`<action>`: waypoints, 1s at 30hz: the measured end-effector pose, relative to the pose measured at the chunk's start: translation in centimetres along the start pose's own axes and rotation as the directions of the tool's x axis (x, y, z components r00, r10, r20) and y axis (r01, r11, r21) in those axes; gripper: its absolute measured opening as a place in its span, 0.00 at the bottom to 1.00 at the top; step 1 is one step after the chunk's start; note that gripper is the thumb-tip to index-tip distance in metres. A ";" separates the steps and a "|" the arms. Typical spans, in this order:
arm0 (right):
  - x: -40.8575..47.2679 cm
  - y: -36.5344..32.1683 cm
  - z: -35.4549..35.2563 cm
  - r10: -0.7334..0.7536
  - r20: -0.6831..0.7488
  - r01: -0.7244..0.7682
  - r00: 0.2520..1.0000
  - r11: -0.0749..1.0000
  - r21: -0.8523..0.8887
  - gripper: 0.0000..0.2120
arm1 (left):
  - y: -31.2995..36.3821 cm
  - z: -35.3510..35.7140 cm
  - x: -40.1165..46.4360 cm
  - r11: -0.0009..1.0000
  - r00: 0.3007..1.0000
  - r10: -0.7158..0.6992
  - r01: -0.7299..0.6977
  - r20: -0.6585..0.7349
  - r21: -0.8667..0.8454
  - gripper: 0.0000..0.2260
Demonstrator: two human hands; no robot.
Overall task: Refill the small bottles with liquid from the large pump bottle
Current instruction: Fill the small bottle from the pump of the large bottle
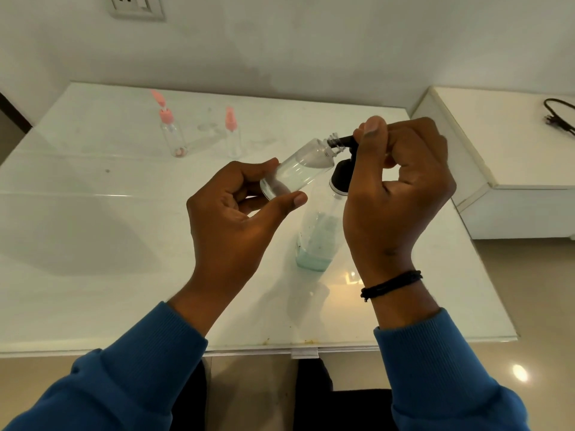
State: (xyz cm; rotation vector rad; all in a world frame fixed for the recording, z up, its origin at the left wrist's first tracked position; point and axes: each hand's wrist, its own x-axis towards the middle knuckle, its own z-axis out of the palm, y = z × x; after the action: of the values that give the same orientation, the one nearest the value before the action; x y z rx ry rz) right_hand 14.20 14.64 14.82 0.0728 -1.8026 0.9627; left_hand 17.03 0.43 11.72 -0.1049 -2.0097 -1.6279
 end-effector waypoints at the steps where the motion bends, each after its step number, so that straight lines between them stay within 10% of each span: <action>1: 0.0 0.0 0.0 -0.001 -0.001 0.001 1.000 1.000 -0.004 0.13 | 0.0 0.0 0.0 1.000 1.000 -0.003 0.003 0.000 -0.002 0.18; 30: -0.1 -0.2 0.0 0.017 -0.009 -0.017 1.000 1.000 0.017 0.12 | 0.1 0.1 -0.1 1.000 1.000 0.003 -0.003 0.001 -0.008 0.18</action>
State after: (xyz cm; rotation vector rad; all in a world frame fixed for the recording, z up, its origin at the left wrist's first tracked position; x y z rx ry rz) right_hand 14.30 14.47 14.86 0.0634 -1.7892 0.9886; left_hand 17.15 0.59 11.74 -0.1112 -2.0023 -1.6350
